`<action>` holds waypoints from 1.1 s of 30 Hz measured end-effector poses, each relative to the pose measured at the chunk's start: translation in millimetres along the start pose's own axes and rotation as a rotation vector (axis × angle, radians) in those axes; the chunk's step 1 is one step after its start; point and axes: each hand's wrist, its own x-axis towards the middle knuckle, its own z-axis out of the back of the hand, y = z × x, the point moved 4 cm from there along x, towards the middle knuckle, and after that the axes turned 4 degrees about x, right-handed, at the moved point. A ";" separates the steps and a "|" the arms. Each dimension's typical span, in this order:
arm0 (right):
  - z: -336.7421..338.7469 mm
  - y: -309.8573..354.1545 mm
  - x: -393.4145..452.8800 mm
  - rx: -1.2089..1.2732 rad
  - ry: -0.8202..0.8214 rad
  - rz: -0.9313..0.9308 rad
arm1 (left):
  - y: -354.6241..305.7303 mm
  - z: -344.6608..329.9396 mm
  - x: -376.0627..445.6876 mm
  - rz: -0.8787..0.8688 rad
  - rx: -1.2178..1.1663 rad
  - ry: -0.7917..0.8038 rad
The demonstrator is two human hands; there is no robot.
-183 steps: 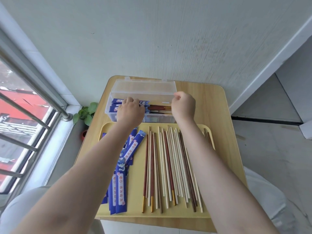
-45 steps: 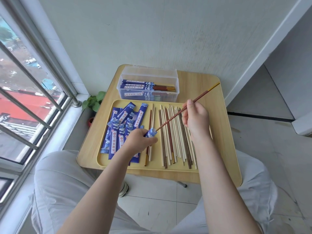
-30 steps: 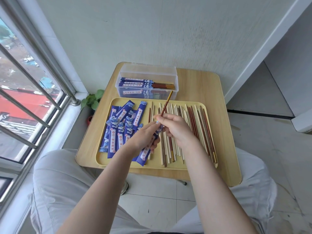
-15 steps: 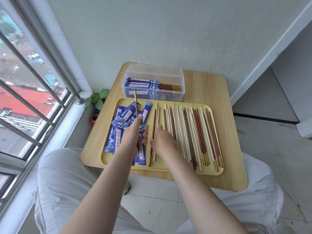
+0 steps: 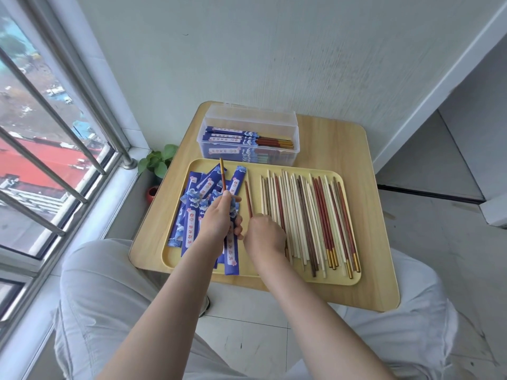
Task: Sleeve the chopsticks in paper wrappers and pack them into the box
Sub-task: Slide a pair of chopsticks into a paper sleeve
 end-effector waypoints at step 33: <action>122.7 -81.9 26.1 1.305 -0.374 0.004 | -0.5 -29.6 -13.9 -0.065 0.216 0.465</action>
